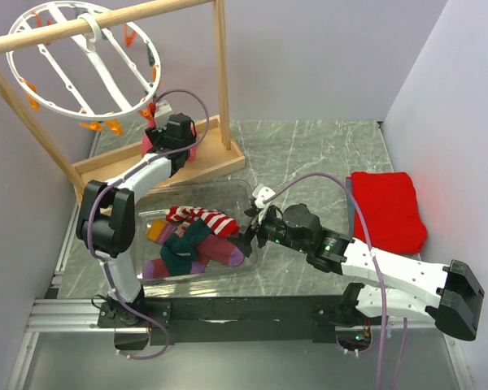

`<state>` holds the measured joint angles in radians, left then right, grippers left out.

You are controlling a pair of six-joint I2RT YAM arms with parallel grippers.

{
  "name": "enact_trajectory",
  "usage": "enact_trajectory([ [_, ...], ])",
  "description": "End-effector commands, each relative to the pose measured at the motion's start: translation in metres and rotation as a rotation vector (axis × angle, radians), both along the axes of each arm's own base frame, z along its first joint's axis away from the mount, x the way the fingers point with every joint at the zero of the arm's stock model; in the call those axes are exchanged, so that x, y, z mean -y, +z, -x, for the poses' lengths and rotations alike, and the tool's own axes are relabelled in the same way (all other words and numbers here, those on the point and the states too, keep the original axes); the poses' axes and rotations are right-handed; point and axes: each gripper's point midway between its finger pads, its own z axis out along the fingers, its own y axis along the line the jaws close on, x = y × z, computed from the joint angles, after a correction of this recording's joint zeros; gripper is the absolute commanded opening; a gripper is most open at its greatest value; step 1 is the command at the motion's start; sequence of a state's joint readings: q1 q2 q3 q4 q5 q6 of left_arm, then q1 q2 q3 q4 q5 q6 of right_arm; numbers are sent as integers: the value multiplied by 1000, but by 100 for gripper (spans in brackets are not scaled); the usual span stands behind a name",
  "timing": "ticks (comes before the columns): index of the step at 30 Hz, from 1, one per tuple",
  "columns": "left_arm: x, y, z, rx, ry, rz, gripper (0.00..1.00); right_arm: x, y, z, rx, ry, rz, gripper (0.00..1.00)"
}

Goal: Remove the socks clipped to the hanger

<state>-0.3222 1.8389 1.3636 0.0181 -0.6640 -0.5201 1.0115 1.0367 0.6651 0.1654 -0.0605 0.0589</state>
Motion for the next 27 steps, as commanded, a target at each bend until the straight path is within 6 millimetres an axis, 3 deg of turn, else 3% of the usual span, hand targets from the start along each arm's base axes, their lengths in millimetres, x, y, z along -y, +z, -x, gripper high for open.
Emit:
enact_trajectory([
  [1,11,21,11,22,-37,103,82,-4,15,-2,14,3,-42,100],
  [2,12,16,18,2,-48,114,83,-4,16,-2,5,-1,-47,100],
  [3,13,27,24,23,-63,136,83,-6,16,-2,-3,1,-47,100],
  [5,19,26,37,0,-102,166,85,-6,18,-2,-26,-13,-65,100],
  [6,19,41,45,26,-117,186,87,-5,17,-2,-39,-20,-65,100],
  [8,26,41,60,18,-173,225,93,-4,15,-4,-79,-55,-78,100],
  [9,29,59,70,55,-201,254,93,-2,13,-4,-99,-70,-77,100],
  [11,40,68,92,73,-283,321,96,0,8,-4,-148,-100,-90,100],
  [13,48,62,109,61,-326,376,96,2,6,-1,-176,-110,-110,100],
  [15,49,77,126,95,-354,421,96,7,6,1,-211,-140,-138,100],
  [16,51,67,136,75,-371,435,96,10,6,0,-221,-159,-149,100],
  [17,56,82,150,107,-427,465,96,17,6,-3,-242,-208,-162,100],
  [19,61,75,167,93,-469,502,96,25,4,-5,-275,-264,-181,100],
  [20,67,87,180,118,-527,528,96,31,6,-7,-278,-298,-189,100],
  [27,84,89,220,128,-674,619,96,45,0,3,-355,-335,-264,100],
])
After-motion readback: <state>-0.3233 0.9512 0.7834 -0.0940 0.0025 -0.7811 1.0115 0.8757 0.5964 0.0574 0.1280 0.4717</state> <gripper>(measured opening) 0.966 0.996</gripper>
